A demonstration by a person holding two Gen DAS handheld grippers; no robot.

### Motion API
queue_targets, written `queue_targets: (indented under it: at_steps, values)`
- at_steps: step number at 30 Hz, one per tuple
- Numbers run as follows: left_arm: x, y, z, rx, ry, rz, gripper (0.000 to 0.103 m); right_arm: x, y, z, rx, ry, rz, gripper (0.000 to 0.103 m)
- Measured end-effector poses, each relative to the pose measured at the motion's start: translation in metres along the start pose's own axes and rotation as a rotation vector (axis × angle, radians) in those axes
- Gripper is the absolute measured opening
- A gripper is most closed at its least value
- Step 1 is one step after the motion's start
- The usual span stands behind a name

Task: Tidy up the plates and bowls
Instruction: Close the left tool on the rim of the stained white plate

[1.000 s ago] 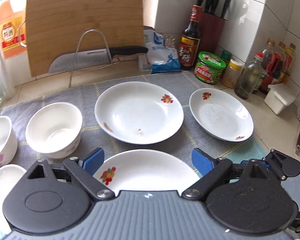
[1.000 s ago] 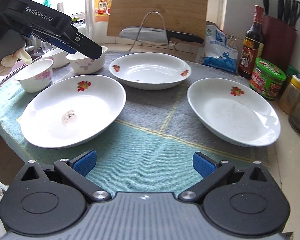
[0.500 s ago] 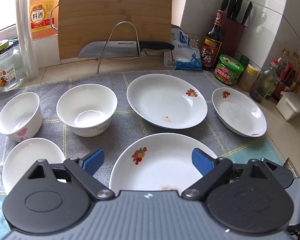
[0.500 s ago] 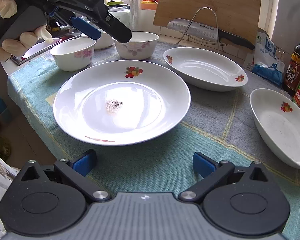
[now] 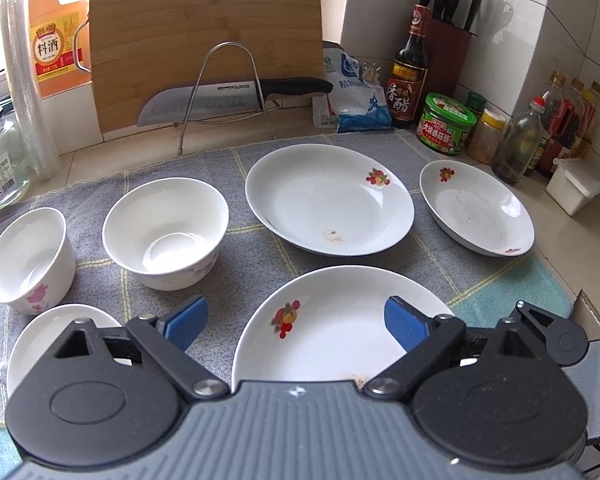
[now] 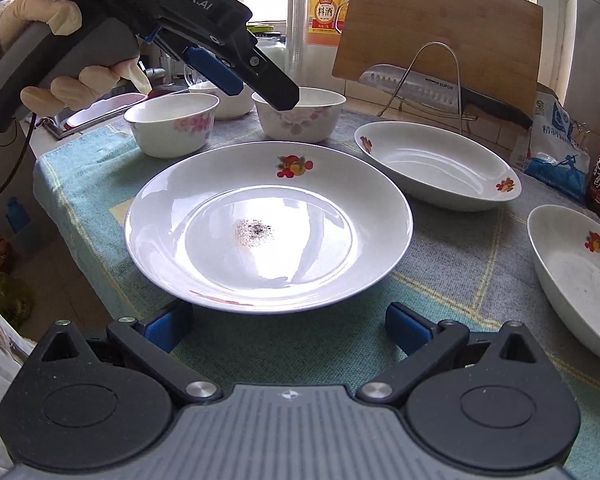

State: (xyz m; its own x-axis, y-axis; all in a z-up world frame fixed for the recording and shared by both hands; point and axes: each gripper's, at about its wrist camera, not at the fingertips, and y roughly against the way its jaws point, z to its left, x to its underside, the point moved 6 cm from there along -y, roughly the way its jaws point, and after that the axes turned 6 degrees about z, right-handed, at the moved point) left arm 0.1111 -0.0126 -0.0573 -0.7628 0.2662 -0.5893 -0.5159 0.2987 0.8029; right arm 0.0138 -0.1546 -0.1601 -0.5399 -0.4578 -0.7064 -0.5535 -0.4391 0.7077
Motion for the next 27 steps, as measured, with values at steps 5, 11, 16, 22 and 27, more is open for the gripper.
queue_targets:
  at_steps: [5,11,16,22,27]
  values:
    - [-0.001,-0.017,0.003,0.058,0.025,0.081,0.095,0.002,0.0,0.0,0.012,-0.011,-0.032,0.103]
    - [-0.004,-0.033,0.006,0.048,-0.005,0.147,0.095,0.004,0.0,0.0,0.021,-0.017,-0.062,0.103]
    - [-0.007,-0.045,0.0,0.062,-0.068,0.191,0.095,0.002,0.0,0.001,0.019,-0.011,-0.044,0.103]
    - [-0.011,-0.059,-0.005,0.08,-0.125,0.255,0.091,-0.001,-0.003,0.002,-0.002,0.011,-0.024,0.103]
    - [-0.014,-0.068,-0.007,0.097,-0.161,0.301,0.084,-0.003,-0.004,0.004,-0.007,0.018,-0.021,0.103]
